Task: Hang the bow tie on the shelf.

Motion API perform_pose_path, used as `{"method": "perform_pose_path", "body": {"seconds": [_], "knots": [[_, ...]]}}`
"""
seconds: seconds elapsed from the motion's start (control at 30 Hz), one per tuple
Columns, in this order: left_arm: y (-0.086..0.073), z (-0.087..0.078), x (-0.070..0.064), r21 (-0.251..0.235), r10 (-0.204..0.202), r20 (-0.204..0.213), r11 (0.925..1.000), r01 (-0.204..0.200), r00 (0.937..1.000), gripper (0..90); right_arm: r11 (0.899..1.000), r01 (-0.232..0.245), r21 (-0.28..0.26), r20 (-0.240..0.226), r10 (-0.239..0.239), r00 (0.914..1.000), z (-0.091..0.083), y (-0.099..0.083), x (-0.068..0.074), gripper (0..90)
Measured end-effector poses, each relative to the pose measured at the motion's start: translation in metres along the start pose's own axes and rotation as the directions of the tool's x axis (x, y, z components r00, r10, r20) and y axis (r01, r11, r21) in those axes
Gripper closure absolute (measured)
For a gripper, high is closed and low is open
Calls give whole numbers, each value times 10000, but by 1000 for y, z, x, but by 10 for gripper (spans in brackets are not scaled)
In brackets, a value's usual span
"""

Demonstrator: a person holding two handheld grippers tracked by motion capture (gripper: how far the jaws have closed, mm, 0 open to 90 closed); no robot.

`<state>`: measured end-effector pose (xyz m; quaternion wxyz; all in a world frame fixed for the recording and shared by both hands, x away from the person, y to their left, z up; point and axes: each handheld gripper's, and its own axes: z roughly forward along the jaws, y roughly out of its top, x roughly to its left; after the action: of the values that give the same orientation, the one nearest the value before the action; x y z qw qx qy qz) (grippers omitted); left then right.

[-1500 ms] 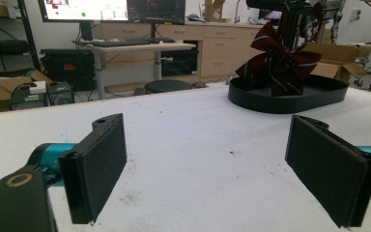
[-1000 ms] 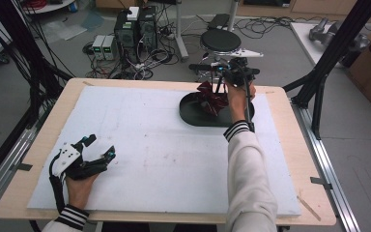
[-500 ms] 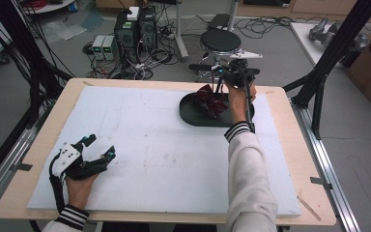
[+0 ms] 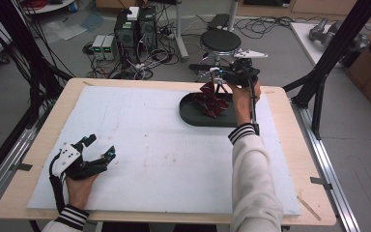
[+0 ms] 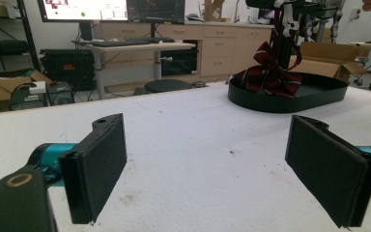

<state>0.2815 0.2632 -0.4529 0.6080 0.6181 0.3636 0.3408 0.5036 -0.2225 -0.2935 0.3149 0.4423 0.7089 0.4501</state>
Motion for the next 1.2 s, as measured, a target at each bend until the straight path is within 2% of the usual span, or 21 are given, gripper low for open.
{"method": "perform_pose_path", "body": {"seconds": [0.07, 0.13, 0.2, 0.3, 0.37, 0.5, 0.57, 0.6, 0.67, 0.73, 0.77, 1.03, 1.2], "knots": [[0, 0, 0, -30, -7, 1, 10000, 7, 10000, 151, 9998, -136, -170, -106, 134, 9999, -6, 2, 1, 352], [0, 0, 0, -25, -49, -9, 10000, 49, 10000, 151, 9995, -166, -283, -254, 159, 9996, -10, 4, 2, 287], [0, 0, 0, -4, -40, -18, 10000, 40, 10000, 151, 9989, -185, -438, -603, 159, 9981, -17, 7, 4, 197], [0, 0, 0, 5, -43, -8, 10000, 43, 10000, 151, 9981, -9, -623, -971, -52, 9953, -29, 8, 10, 114], [0, 0, 0, -11, -49, -10, 10000, 49, 10000, 151, 9940, 83, -1088, -1232, -218, 9921, -40, 6, 14, 111], [0, 0, 1, -38, -127, 10, 9999, 127, 9999, 151, 9922, -228, -1227, -2015, -24, 9795, -60, 1, 17, 89], [0, 0, 1, -35, -124, 27, 9999, 125, 9999, 151, 9871, -255, -1579, -2238, -106, 9746, -75, -4, 19, 88], [0, 0, 1, -43, -133, 36, 9999, 134, 9999, 151, 9869, -314, -1580, -2407, -77, 9706, -82, -6, 20, 88], [0, 0, 0, -41, -107, 48, 9999, 107, 9999, 151, 9829, -445, -1785, -2642, -43, 9645, -92, -11, 21, 1], [0, -1, 0, -15, -58, 55, 10000, 58, 10000, 151, 9816, -605, -1811, -2849, 65, 9585, -106, -18, 21, 4], [0, -1, 1, -12, -57, 58, 10000, 57, 10000, 151, 9780, -619, -1994, -2913, 12, 9566, -113, -22, 22, 4], [-1, -2, 0, -173, 41, 54, 9998, -40, 10000, 151, 9620, -638, -2657, -2847, -151, 9585, -164, -60, 32, 4], [-1, -2, 0, -220, 16, 64, 9998, -15, 10000, 150, 9616, -443, -2708, -2909, -379, 9560, -183, -89, 41, 4]]}}
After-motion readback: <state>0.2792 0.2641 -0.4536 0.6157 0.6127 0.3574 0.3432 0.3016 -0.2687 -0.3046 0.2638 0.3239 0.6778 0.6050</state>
